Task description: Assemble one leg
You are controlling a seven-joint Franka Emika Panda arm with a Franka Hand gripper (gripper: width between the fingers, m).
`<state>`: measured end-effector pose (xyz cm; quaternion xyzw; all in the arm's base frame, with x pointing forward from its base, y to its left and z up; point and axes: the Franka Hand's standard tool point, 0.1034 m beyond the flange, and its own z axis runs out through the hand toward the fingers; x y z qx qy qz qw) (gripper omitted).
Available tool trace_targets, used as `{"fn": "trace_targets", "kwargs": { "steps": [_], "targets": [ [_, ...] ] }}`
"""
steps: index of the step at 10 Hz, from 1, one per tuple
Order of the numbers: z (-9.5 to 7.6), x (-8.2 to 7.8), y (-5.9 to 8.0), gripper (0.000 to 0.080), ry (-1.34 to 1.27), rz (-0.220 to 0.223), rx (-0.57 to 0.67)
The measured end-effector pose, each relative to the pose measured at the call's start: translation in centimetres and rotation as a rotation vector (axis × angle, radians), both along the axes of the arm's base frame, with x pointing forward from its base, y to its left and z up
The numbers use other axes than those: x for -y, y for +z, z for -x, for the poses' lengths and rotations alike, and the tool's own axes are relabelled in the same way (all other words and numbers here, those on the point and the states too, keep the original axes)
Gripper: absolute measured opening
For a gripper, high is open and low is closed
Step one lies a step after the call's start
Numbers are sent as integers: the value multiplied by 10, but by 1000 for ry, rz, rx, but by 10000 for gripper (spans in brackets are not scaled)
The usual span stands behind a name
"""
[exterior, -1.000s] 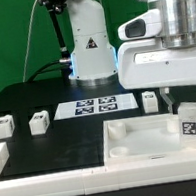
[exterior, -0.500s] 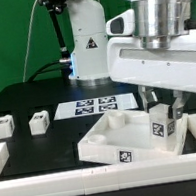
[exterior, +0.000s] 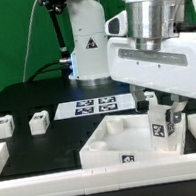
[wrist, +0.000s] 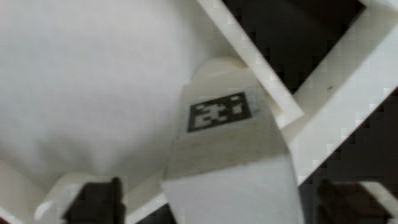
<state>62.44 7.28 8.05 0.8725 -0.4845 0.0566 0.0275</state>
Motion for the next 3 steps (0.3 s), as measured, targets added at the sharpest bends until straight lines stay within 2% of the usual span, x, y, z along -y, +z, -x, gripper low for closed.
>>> {"fn": "trace_targets", "kwargs": {
  "steps": [1,3],
  "targets": [
    [0,0,0,632,0,0,0],
    [0,0,0,644,0,0,0]
  ]
}}
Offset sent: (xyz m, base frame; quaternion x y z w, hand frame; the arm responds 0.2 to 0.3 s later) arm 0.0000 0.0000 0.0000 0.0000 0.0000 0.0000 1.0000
